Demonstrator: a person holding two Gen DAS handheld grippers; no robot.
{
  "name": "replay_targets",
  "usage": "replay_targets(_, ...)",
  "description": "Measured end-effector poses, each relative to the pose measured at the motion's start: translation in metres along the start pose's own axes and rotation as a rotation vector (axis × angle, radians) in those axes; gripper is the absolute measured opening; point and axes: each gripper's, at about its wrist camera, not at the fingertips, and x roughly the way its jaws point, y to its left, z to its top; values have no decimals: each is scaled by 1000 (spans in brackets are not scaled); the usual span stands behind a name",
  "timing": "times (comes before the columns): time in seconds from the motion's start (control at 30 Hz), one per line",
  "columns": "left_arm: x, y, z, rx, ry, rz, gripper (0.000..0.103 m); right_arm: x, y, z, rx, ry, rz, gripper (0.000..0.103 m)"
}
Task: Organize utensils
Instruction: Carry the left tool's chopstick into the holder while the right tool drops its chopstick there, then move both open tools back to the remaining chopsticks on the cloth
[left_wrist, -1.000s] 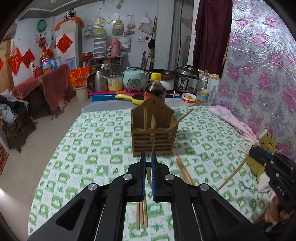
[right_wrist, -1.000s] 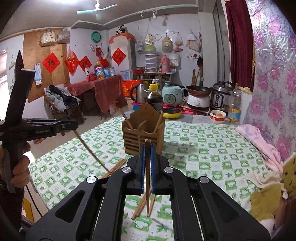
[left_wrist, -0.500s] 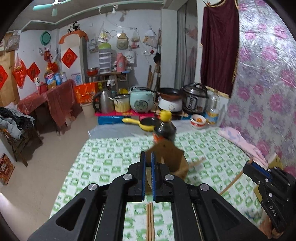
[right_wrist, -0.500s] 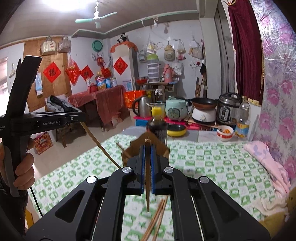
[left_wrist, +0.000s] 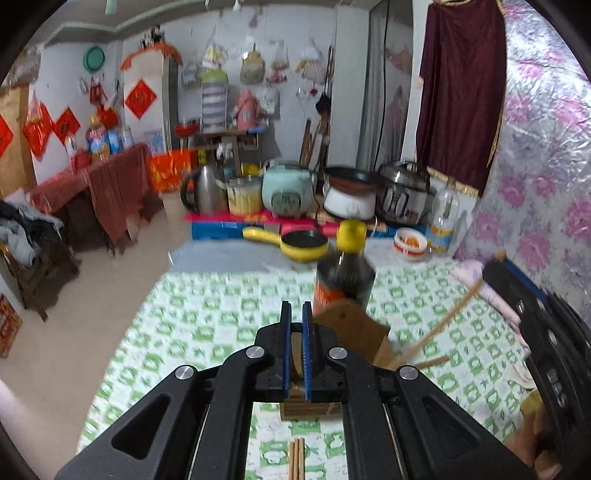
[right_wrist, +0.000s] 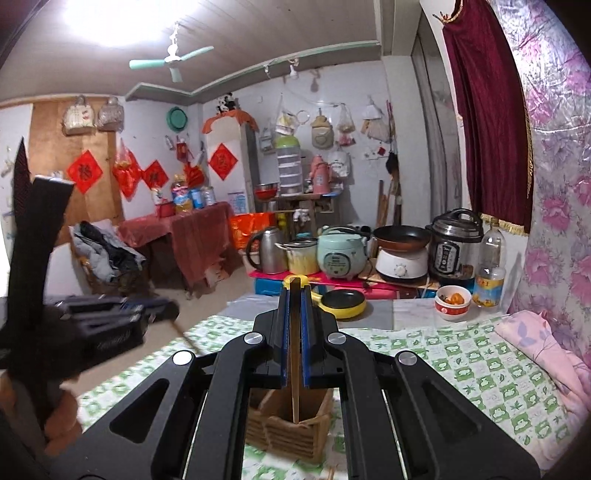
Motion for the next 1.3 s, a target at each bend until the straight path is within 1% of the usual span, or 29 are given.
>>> replay_targets(0.03,7,4,-6,-5,18,-1,6,5,1,-3,-2,5,-1,6)
replay_targets(0.1,14,9,-14,-10,33,0,6,18,4,-9,-28,47,-5,7)
replay_targets(0.13,16,12,-17,-15,37,-3,7,22,7,-13,-49,82,-5,9)
replay_targets(0.17,16,15,-21,-18,42,-6,12,23,7,-15,-53,93,-12,9)
replay_targets(0.2,15,17,-24,-21,48,-6,33,19,5,-18,-44,101,-20,10)
replay_targets(0.23,11,20,-27,-33,40,3,58,13,1,-20,-26,99,-11,15)
replay_targets(0.27,6,23,-29,-46,22,14,67,8,-1,-22,-14,98,-7,17)
replay_targets(0.3,-2,26,-33,-58,-2,26,70,-1,-4,-23,1,98,-4,19)
replay_targets(0.33,-7,27,-36,-59,-7,29,72,-9,-6,-25,11,98,-4,25)
replay_targets(0.37,-13,28,-39,-62,-7,31,73,-17,-8,-27,19,98,-4,33)
replay_targets(0.4,-20,30,-44,-75,-5,35,79,-26,-10,-29,27,101,-3,37)
replay_targets(0.43,-25,30,-49,-87,-5,40,86,-36,-10,-33,34,108,-3,45)
replay_targets(0.47,-32,33,-55,-105,-8,50,88,-45,-11,-36,39,111,-4,53)
replay_targets(0.5,-41,34,-65,-123,-13,66,91,-56,-10,-41,44,114,-7,57)
replay_targets(0.57,-54,35,-83,-135,-8,93,93,-83,-9,-55,60,126,-13,72)
replay_targets(0.63,-67,34,-111,-145,23,107,95,-110,-7,-70,71,144,-3,80)
replay_targets(0.7,-83,32,-146,-142,60,111,95,-140,-6,-89,82,158,13,85)
replay_targets(0.73,-88,30,-159,-137,68,118,96,-157,-4,-100,81,161,21,88)
replay_targets(0.77,-96,29,-180,-129,76,135,97,-171,-3,-109,74,160,23,90)
replay_targets(0.83,-104,30,-213,-115,98,164,97,-192,0,-125,31,158,-1,91)
replay_targets(0.87,-104,31,-224,-107,108,169,97,-199,2,-132,-4,153,-24,91)
replay_targets(0.9,-103,34,-237,-99,122,178,97,-203,3,-135,-35,148,-45,91)
replay_targets(0.93,-100,37,-244,-96,128,189,97,-205,6,-141,-85,139,-85,91)
replay_targets(0.97,-95,40,-251,-88,136,209,97,-205,7,-144,-107,139,-108,91)
replay_targets(1.0,-87,44,-254,-76,146,238,97,-199,7,-148,-134,147,-144,91)
replay_targets(1.03,-80,47,-255,-74,150,250,97,-193,6,-153,-144,161,-164,91)
replay_targets(1.1,-69,54,-258,-92,163,261,97,-179,2,-162,-137,196,-175,91)
replay_targets(1.2,-56,65,-264,-128,187,231,97,-158,-9,-178,-103,270,-169,91)
replay_targets(1.3,-50,66,-271,-115,201,259,97,-151,-18,-194,-86,313,-164,91)
